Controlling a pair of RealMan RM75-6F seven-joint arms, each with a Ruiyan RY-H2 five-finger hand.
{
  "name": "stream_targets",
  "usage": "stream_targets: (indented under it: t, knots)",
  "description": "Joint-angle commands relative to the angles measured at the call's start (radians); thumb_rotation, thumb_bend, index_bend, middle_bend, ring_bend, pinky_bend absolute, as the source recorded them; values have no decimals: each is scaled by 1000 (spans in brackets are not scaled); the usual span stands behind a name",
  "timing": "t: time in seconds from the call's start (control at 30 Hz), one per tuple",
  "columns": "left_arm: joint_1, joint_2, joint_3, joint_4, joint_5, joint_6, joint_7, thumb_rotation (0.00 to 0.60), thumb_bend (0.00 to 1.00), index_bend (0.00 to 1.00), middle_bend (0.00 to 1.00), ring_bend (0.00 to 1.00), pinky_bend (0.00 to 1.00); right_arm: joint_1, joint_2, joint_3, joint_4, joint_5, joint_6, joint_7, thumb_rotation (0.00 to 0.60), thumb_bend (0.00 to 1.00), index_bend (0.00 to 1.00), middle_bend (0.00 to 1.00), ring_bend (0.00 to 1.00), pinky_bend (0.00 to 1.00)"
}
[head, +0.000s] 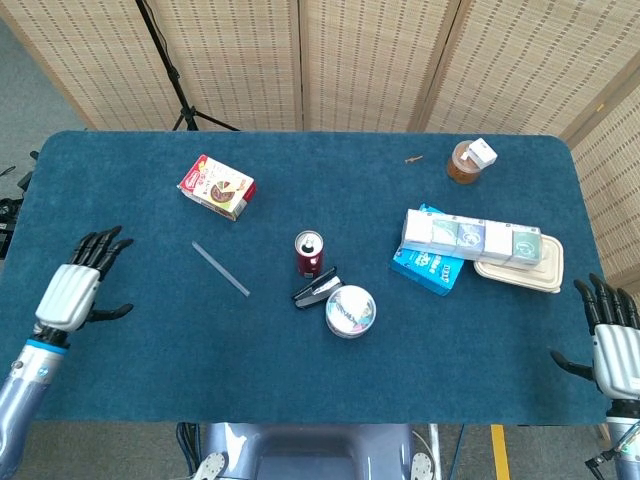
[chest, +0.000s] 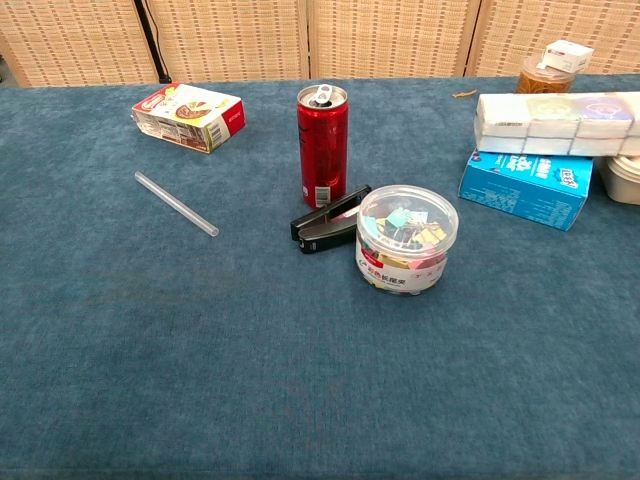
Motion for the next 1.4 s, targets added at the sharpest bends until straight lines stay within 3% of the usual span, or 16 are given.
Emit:
stream_targets:
  t: [0.03, 0.37, 0.6, 1.4]
  knots:
    - [-151, -93, -18, 86, 62, -165, -49, 600, 220, 314, 0, 0, 0, 6, -4, 3, 4, 10, -15, 2, 600, 0, 0, 0, 0, 0]
    - [-289, -278, -42, 228, 38, -296, -45, 600, 294, 398, 0, 0, 0, 19, -7, 15, 23, 61, -64, 10, 600, 0, 0, 0, 0, 0]
    - [-326, -348, -45, 289, 1, -349, -10, 600, 334, 458, 0, 0, 0, 21, -4, 15, 23, 74, -81, 16, 600, 0, 0, 0, 0, 0]
    - [-351, -441, 1, 405, -29, -379, -8, 600, 357, 487, 0, 0, 0, 23, 5, 16, 17, 88, -99, 25, 600, 0, 0, 0, 0, 0]
